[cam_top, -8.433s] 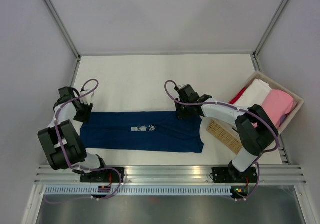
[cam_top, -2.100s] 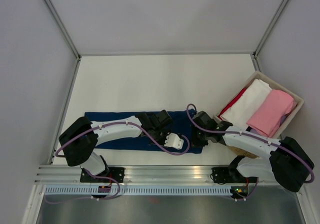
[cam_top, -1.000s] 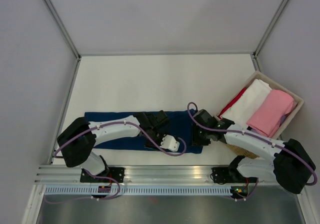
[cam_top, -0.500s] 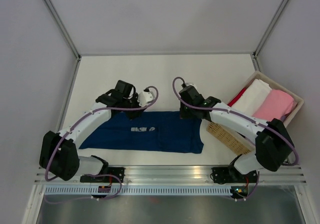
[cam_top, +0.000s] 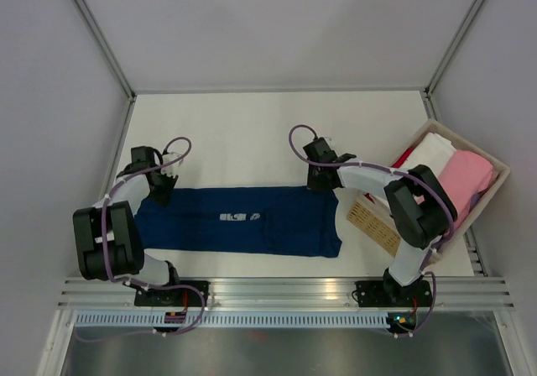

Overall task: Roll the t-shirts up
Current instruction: Fold the tshirt

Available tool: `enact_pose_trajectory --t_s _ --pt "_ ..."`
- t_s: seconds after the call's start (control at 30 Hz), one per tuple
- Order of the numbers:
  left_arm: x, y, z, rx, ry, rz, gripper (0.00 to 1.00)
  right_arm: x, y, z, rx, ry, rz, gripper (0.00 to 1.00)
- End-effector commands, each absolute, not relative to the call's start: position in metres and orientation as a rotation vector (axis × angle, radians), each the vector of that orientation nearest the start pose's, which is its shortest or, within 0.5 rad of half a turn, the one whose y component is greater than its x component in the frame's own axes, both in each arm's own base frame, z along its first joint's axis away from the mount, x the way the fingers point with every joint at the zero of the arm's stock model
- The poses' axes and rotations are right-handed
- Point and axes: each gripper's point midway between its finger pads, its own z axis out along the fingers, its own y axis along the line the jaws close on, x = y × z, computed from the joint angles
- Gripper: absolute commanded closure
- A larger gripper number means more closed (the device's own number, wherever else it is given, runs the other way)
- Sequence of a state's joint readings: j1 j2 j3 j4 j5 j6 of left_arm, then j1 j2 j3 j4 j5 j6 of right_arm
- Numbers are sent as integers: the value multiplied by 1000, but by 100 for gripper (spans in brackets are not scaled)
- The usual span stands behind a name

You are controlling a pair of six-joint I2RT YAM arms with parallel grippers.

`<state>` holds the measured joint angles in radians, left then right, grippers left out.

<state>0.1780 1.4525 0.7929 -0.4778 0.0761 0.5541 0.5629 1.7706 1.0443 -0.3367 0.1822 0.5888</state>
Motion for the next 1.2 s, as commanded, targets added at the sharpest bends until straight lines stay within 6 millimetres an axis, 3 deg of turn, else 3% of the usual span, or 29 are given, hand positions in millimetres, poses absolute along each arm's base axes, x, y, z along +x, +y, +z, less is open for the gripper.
enact_pose_trajectory --t_s 0.0,0.17,0.23,0.27,0.3,0.37,0.4,0.47,0.5,0.53,0.57,0.63,0.7,0.73,0.8,0.83,0.87,0.9,0.93,0.97,1.03,1.07,1.17 --pt "282 84 10 436 2696 173 67 351 196 7 110 2577 123 100" --pt "270 110 -9 346 2761 214 69 373 191 -2 112 2579 74 100" --pt "269 110 -8 341 2749 191 69 390 195 6 106 2553 86 100" --pt "268 108 -7 346 2745 183 69 394 198 0 88 2564 75 100" --pt "270 105 -6 351 2729 162 69 411 207 12 71 2527 101 100" --pt "270 98 4 375 2692 130 68 426 216 7 35 2530 91 100" --pt "272 91 9 389 2664 80 68 453 228 30 23 2468 115 100" --pt "271 79 25 420 2619 19 67 486 244 48 12 2419 128 100" --pt "270 76 30 427 2610 3 67 495 249 54 -2 2406 130 100" --pt "267 73 36 429 2614 -24 66 496 249 47 -13 2437 106 100" --pt "269 69 48 433 2578 -37 66 509 256 70 -11 2391 124 100" --pt "267 68 63 419 2567 -43 65 511 253 92 -20 2361 122 100" --pt "271 75 83 387 2536 8 64 502 242 99 -17 2349 89 100" --pt "272 77 88 380 2527 22 63 498 239 123 -12 2307 103 100" --pt "275 83 97 358 2520 62 62 476 227 114 -14 2345 79 99" --pt "276 85 97 347 2525 73 62 465 223 129 -1 2329 101 99" --pt "277 88 96 333 2536 81 62 441 217 106 -17 2389 76 99" --pt "280 89 95 314 2547 79 62 428 215 100 -20 2412 76 100" --pt "281 90 94 304 2555 73 62 414 214 106 -23 2410 93 100" --pt "282 88 94 309 2550 58 62 388 207 81 -38 2477 69 100" --pt "285 86 95 312 2541 41 60 356 215 73 -97 2517 83 100" --pt "286 84 96 312 2534 28 59 332 219 58 -137 2564 71 100" --pt "288 85 95 307 2539 29 58 288 224 37 -213 2651 78 100"
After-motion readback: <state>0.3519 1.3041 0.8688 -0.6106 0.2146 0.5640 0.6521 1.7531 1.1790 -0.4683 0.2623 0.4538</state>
